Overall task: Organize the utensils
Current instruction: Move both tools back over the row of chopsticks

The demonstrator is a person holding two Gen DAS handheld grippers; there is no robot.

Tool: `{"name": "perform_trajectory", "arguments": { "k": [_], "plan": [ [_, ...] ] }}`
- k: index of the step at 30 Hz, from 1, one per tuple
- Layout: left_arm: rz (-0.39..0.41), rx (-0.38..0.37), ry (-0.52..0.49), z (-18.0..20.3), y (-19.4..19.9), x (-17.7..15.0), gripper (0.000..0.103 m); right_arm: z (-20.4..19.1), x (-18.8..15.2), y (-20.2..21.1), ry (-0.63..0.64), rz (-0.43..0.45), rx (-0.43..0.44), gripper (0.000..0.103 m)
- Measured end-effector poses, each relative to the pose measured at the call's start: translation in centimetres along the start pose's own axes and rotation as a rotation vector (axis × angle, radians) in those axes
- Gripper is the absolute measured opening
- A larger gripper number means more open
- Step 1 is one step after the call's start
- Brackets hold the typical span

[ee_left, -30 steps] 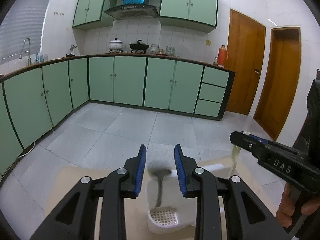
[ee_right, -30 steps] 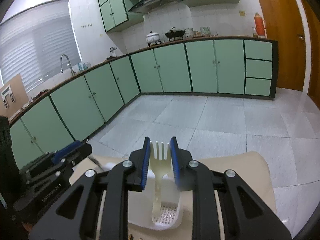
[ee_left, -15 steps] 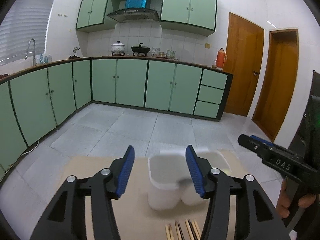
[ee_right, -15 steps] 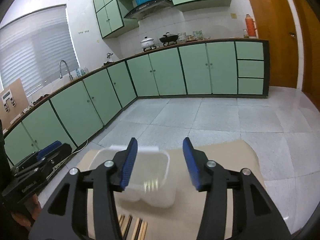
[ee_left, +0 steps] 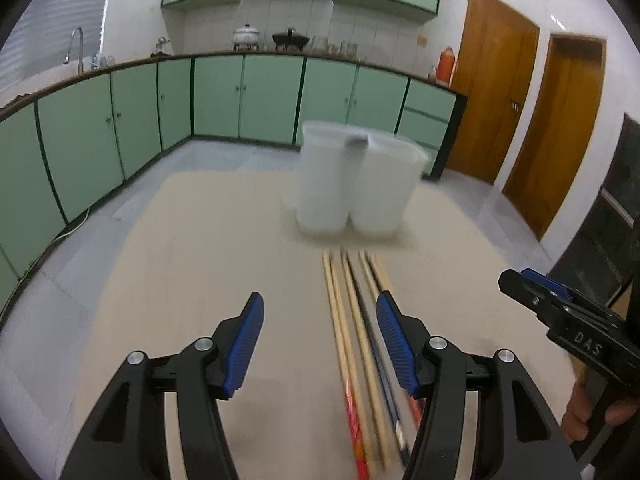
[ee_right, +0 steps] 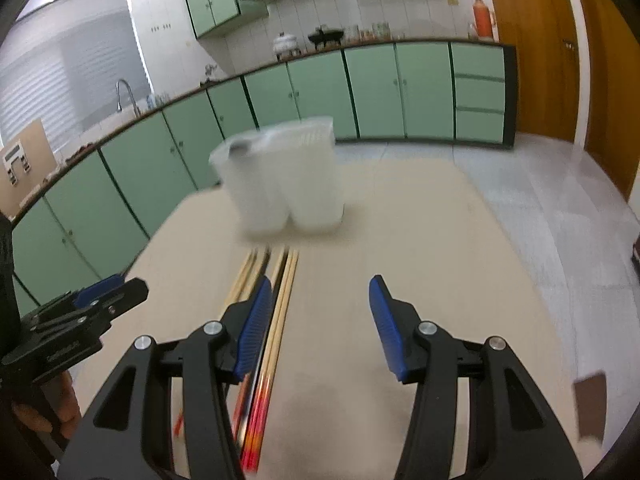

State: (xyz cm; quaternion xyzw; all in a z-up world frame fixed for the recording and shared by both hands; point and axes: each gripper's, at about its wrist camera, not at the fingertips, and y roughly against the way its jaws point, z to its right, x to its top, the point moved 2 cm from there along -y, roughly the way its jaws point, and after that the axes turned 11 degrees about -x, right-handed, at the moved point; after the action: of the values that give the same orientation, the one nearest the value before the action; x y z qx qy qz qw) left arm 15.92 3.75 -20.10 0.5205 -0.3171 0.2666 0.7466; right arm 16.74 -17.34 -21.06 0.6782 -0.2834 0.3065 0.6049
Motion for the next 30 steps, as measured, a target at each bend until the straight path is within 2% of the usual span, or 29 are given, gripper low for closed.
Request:
{"name": "perform_trajectory", "arguments": {
  "k": [5,11,23,28,30],
  "plan": [
    [-0.060,-0.003,0.009,0.0,0.5,-3.5,0.058,-1.8,-4.9,1.2,0.058,-0.047,-0.010,0.049],
    [-0.101,0.007,0.009,0.0,1.5,-6.3,0.058,-2.8,-8.1,2.5,0.120,-0.090,0.021,0.047],
    [-0.150,0.009,0.018,0.3,2.0,-9.1,0.058,-3.4,-10.3,2.1,0.147,-0.152,-0.001,0.042],
    [-0.152,0.011,0.019,0.3,2.0,-9.5,0.058,-3.5,-10.5,2.0,0.161,-0.139,-0.024,0.041],
    [-0.151,0.012,0.020,0.2,2.1,-9.6,0.058,-3.4,-10.6,2.0,0.170,-0.126,-0.060,0.039]
  ]
}}
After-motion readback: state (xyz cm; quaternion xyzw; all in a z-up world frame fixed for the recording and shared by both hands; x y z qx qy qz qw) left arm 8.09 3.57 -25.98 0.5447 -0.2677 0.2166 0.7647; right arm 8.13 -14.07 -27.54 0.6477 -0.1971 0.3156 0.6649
